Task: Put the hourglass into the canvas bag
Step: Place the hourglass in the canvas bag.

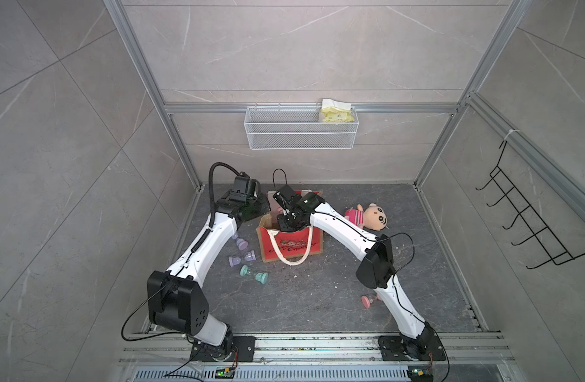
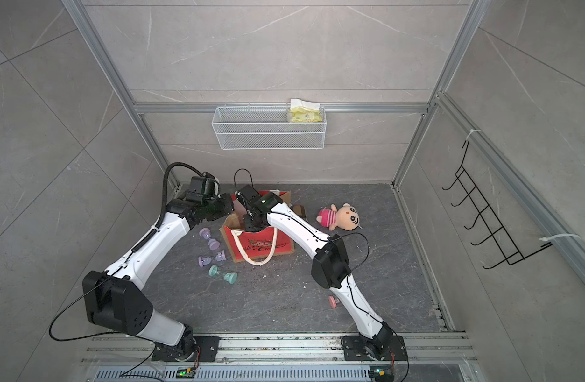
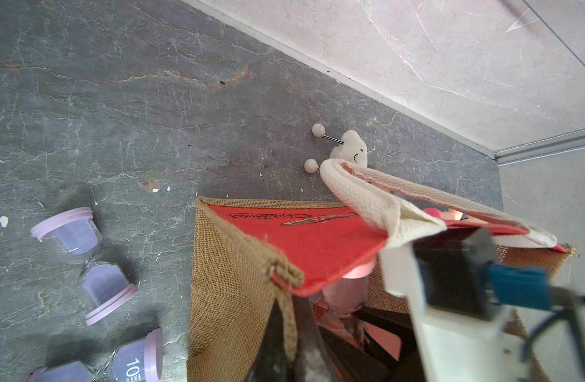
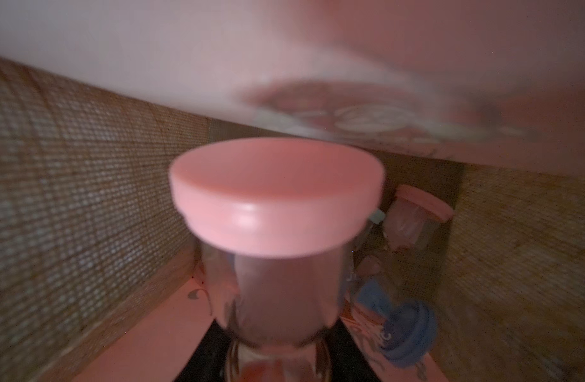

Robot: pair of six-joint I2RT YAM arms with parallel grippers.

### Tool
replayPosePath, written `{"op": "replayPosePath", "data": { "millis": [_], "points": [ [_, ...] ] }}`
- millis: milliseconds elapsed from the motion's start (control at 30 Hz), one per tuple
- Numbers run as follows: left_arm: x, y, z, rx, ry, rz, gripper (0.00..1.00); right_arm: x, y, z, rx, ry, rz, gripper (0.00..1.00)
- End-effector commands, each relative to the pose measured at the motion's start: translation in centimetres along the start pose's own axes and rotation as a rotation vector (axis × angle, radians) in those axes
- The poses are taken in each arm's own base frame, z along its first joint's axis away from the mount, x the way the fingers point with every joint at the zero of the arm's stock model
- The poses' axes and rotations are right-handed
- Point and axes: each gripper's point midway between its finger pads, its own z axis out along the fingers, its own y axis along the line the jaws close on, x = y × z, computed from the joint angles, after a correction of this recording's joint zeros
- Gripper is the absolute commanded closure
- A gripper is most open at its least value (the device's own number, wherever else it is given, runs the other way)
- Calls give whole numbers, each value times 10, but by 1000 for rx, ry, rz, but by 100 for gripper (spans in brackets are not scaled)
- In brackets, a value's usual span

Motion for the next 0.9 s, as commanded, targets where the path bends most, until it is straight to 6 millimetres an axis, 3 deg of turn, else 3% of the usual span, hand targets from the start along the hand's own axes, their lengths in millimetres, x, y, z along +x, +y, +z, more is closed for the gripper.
{"op": "replayPosePath", "data": {
  "millis": [0, 267, 567, 767, 867],
  "points": [
    [-14, -16, -18, 66, -60, 3, 100, 8, -3, 11, 39, 30, 1, 90],
    [-14, -15, -18, 65, -60, 3, 100, 9, -6, 14, 60, 32, 13, 66],
    [-13, -16, -16, 72, -55, -6, 100, -1, -4, -1, 52, -2, 8, 50],
    [-15, -17, -18, 72, -62, -3, 100, -10, -3, -24, 42, -32, 12, 40],
    [-14, -15, -19, 67, -64, -3, 100, -24, 3, -56, 2, -96, 17, 37]
  ]
}}
